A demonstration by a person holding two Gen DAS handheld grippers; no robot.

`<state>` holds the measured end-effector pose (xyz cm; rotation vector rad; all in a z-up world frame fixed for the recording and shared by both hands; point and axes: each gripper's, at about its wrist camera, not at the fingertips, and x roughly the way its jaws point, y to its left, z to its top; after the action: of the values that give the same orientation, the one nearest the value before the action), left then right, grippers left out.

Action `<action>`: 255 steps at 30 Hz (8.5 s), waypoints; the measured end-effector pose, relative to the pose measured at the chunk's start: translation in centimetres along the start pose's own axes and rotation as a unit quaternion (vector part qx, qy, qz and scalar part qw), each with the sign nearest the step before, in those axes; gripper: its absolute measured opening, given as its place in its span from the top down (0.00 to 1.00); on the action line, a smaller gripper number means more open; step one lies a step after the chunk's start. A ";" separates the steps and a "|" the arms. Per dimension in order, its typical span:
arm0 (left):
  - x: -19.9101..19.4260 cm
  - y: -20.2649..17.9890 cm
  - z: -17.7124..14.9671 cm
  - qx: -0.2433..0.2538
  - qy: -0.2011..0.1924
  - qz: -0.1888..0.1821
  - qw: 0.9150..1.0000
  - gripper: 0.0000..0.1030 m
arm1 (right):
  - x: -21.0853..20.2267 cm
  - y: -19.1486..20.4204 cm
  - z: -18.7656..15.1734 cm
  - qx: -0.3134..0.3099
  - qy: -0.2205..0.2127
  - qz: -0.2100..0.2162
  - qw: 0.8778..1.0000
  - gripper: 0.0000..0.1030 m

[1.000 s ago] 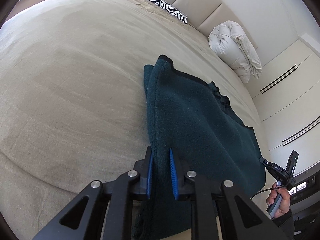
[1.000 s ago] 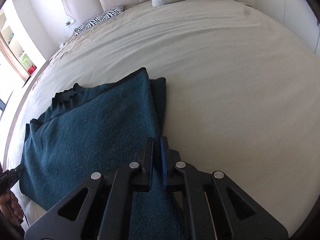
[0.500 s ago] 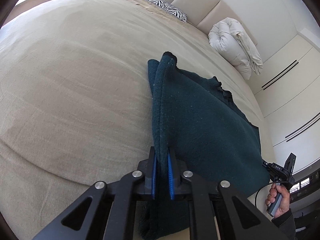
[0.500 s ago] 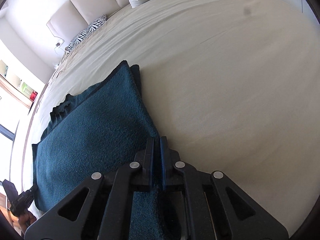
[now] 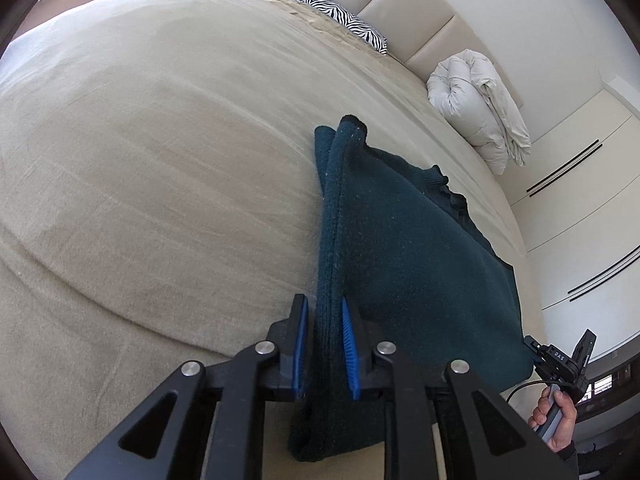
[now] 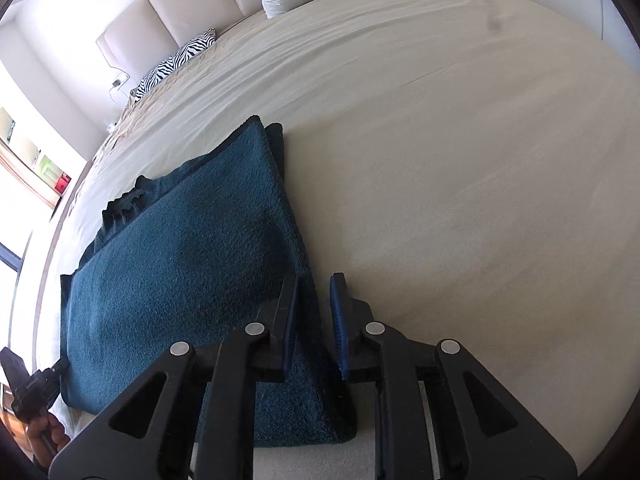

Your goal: Fold small clothes

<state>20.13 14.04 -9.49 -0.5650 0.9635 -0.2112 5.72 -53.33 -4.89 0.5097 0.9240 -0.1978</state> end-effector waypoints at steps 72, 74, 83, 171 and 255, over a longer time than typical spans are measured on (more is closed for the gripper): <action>0.8 -0.6 0.8 -0.032 0.015 -0.084 0.996 0.29 | -3.2 9.3 -2.9 0.073 0.048 0.290 0.953 0.53; 1.4 -1.0 1.1 -0.036 0.021 -0.087 0.995 0.29 | -2.6 12.3 -3.0 0.060 0.060 0.304 0.949 0.53; 3.1 -2.0 1.5 -0.031 0.048 -0.090 0.994 0.28 | 1.0 19.7 -3.3 0.038 0.104 0.337 0.935 0.53; 7.9 -22.4 -5.7 0.251 0.091 -0.020 0.963 0.42 | 3.7 8.1 4.5 0.028 0.286 0.312 0.905 0.29; 11.9 -27.6 -7.5 0.302 0.094 0.001 0.949 0.35 | -0.4 -2.8 2.4 0.069 0.141 0.216 0.964 0.93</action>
<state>22.78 -16.71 -6.34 0.0222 1.0199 -0.5423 6.16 -56.93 -4.31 0.8717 1.0550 0.2128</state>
